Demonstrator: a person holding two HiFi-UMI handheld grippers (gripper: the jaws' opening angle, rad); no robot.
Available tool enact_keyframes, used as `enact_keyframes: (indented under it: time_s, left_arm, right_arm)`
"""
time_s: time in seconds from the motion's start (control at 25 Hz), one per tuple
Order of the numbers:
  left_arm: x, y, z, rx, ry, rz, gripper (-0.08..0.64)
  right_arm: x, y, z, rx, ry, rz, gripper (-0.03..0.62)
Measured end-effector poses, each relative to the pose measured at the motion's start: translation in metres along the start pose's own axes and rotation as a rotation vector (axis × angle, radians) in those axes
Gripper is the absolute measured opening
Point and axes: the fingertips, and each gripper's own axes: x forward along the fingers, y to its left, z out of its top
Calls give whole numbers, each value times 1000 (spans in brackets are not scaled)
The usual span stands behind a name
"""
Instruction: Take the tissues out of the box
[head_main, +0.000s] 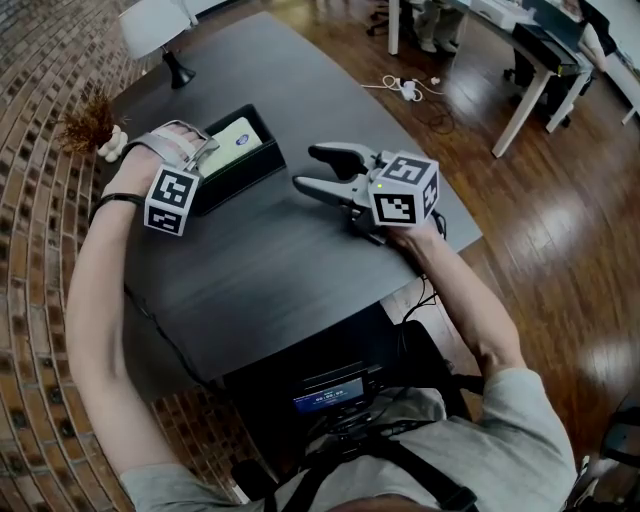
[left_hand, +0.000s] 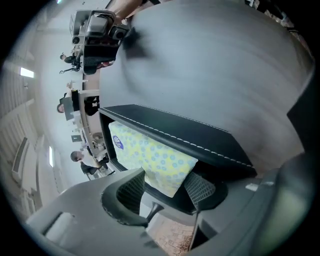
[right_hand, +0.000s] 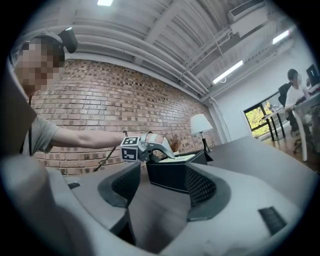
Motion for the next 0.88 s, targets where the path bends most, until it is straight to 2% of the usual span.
enact_keyframes:
  time_s: [0.24, 0.4, 0.48, 0.6, 0.88]
  left_arm:
    - [-19, 16, -3, 21, 35, 52, 235]
    - [-37, 30, -19, -21, 75, 101, 233]
    - [-48, 36, -29, -82, 88, 145, 232]
    - [-65, 43, -47, -216, 97, 227, 229]
    - [-94, 46, -60, -482, 47, 403, 227]
  right_arm:
    - [-2, 5, 1, -5, -7, 4, 278]
    - [-4, 7, 4, -9, -12, 7, 278]
    - [-4, 8, 5, -12, -15, 9, 278]
    - [-4, 10, 7, -14, -19, 13, 278]
    - [-5, 13, 9, -24, -25, 17, 278]
